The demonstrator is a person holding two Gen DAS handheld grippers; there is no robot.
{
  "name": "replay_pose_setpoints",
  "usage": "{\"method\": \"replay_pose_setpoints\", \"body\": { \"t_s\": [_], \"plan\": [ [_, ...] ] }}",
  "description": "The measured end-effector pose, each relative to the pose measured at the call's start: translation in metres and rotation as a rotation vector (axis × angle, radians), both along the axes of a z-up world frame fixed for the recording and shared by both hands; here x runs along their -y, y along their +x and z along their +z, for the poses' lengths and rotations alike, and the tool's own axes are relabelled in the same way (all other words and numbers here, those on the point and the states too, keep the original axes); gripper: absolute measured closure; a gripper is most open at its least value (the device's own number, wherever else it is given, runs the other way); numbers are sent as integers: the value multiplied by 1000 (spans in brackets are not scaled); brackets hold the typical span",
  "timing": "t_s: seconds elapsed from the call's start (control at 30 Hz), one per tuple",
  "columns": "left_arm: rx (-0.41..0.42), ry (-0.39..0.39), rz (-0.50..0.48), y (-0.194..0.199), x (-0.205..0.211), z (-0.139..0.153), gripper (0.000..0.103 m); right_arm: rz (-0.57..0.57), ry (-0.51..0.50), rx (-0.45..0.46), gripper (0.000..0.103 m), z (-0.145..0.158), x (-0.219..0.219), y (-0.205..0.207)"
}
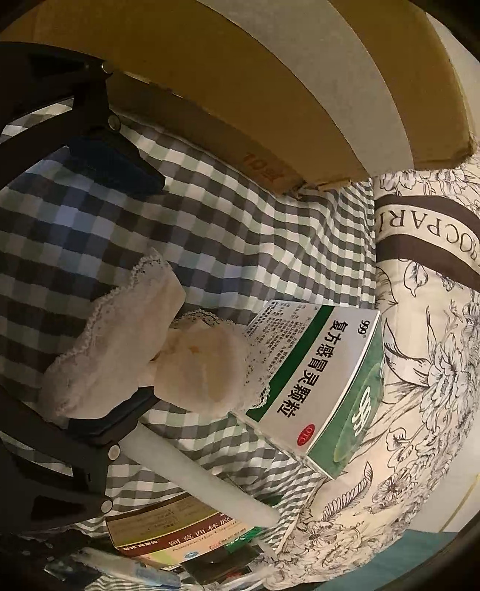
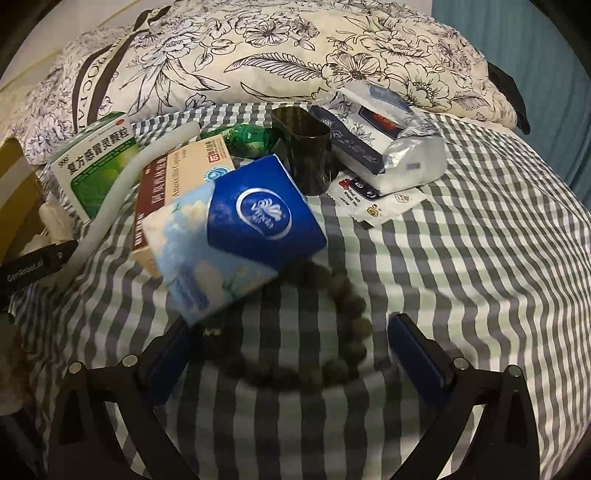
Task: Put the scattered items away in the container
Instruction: 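Grasp the dark bead bracelet with the right gripper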
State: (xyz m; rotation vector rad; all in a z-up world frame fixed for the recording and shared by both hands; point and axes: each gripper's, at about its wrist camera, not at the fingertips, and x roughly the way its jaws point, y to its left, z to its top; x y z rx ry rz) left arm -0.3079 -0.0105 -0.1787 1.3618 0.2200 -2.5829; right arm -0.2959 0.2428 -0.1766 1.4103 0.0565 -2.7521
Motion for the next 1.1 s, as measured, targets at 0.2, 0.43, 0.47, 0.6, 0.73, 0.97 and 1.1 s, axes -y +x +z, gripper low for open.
{"method": "replay_pose_setpoints", "body": {
  "t_s": [0.2, 0.43, 0.47, 0.6, 0.73, 0.97, 1.1],
  "plan": [
    [-35, -45, -138, 8, -19, 12, 79, -29, 7, -28, 39, 7, -7, 10],
    [-29, -39, -174, 36, -19, 21, 86, -25, -107, -18, 80, 22, -29, 36],
    [-31, -40, -180, 40, -18, 22, 86, -28, -115, -15, 80, 23, -31, 41],
    [-29, -32, -178, 61, -16, 31, 86, -29, -154, -16, 92, 32, -37, 62],
    [-44, -34, -193, 84, -19, 43, 86, -19, -158, -13, 92, 43, -38, 79],
    [-77, -28, -204, 123, -18, 67, 86, -21, -247, -32, 92, 59, -47, 114],
    [-93, -48, -218, 141, -22, 83, 86, -23, -262, -48, 92, 76, -44, 133]
  ]
}}
